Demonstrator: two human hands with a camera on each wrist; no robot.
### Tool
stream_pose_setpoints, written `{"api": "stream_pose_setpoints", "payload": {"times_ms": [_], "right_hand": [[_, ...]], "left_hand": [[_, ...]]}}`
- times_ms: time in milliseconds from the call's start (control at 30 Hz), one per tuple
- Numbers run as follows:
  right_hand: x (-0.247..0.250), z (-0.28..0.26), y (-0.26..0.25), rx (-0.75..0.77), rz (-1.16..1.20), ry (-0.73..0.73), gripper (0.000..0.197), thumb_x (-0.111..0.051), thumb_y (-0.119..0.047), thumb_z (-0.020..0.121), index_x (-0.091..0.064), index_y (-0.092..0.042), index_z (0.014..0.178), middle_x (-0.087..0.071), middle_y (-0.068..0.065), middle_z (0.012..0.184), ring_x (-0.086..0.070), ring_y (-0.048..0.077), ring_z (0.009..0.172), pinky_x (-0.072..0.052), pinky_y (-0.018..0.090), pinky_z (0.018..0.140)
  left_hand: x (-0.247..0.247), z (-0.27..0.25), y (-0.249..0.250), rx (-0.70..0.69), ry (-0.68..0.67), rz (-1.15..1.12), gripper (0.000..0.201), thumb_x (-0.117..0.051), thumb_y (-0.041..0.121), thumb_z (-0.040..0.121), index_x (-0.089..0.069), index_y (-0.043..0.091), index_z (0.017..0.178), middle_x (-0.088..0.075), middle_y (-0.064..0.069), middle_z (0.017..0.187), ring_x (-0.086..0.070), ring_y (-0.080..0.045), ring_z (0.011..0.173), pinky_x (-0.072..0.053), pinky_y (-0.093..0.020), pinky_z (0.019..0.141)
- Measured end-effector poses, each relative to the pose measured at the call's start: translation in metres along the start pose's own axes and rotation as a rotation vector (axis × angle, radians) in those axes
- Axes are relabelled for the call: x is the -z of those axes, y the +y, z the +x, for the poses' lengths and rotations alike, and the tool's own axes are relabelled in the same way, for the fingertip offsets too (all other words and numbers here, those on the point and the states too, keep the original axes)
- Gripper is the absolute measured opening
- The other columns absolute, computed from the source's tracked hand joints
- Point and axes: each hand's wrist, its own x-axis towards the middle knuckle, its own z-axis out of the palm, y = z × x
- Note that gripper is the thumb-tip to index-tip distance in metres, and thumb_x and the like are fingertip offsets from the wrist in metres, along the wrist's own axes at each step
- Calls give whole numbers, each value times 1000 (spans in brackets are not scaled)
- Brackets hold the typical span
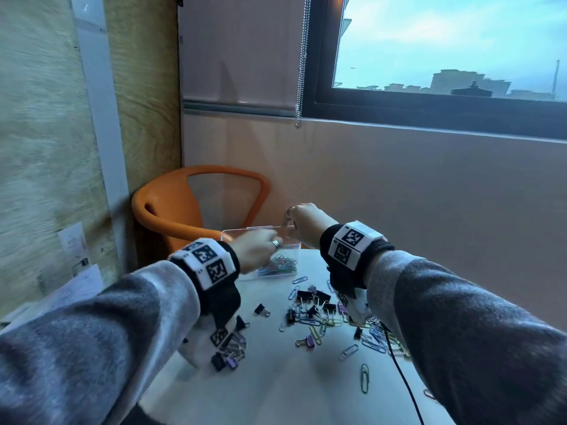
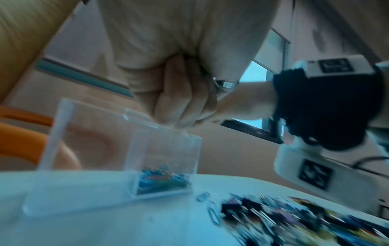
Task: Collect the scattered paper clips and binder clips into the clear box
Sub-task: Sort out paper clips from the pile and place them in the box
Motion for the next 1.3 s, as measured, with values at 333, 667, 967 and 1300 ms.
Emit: {"api": "stream_pose_setpoints", "payload": {"times_ms": [333,667,967,1300], "right_hand": [[-11,7,2,85,267,31,24,-49,-8,86,-53,-11,109,-52,5,111,-49,24,108,-39,39,103],[-17,1,26,17,13,-218,73,-66,-38,82,-29,-27,144,-39,-4,145,-32,23,134,-28,48,110],[-15,4,33,32,144,-183,50,-75,-27,77,-55,-7,118,-63,8,120,-59,23,111,-45,29,94],[-15,5,42,98,374,-198,50,-81,-17,69,-60,-13,114,-65,-8,98,-63,15,94,-49,28,89]], "left_hand": [[25,40,-9,51,141,501,22,-52,29,93,-62,10,99,-61,-10,91,-51,-24,76,-39,-30,66],[4,52,-2,22,117,783,25,-49,29,95,-60,14,111,-64,-9,112,-62,-29,101,-42,-33,71],[-3,59,-4,-305,101,810,23,-30,20,100,-40,8,116,-62,-13,109,-63,-33,95,-42,-39,70],[-3,63,-19,-323,176,396,21,-62,20,87,-64,11,106,-65,-5,93,-60,-21,79,-50,-30,76]]}}
